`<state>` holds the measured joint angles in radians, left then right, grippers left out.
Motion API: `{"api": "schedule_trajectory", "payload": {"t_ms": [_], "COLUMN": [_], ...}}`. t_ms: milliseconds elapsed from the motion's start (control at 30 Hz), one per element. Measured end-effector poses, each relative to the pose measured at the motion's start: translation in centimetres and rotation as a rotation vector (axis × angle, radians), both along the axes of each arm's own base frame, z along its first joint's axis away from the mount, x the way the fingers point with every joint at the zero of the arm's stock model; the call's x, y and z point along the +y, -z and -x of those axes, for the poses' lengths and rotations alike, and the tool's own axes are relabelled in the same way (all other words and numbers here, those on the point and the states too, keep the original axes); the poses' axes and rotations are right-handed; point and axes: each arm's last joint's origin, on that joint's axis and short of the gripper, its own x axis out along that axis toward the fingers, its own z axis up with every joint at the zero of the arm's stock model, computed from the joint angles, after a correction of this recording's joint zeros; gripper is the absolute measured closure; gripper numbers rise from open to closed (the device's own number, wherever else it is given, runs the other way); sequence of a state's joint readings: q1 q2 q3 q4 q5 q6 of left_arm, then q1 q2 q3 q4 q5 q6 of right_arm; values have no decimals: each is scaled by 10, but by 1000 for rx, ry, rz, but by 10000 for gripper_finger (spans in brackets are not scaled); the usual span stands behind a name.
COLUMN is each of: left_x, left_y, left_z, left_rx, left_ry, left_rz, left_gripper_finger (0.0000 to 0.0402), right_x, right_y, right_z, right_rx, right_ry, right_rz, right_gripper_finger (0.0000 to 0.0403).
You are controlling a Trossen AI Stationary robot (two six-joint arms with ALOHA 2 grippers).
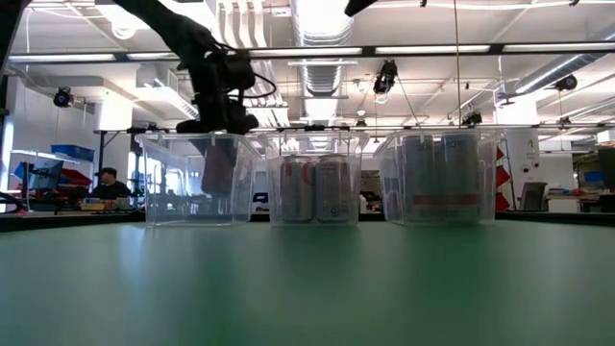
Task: Sort soda cans
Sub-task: Put the top middle orange soda can into the left transparent bin
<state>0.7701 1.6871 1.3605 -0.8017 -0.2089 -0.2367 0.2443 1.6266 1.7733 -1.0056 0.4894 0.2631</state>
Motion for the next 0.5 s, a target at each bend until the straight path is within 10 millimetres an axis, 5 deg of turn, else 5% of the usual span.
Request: {"api": "schedule_trajectory", "payload": {"t_ms": [500], "left_x": [-1], "left_y": [31], "left_z": [1], "left_rx": [-94], "left_ry": [-67], "left_rz": [-2], "left_gripper_finger": [118], "right_x": [-7], "right_y": [-2], "right_z": [8], "right_rx": [46], "right_ry": [6], "right_rz": [18], "right_gripper_finger": [29]}}
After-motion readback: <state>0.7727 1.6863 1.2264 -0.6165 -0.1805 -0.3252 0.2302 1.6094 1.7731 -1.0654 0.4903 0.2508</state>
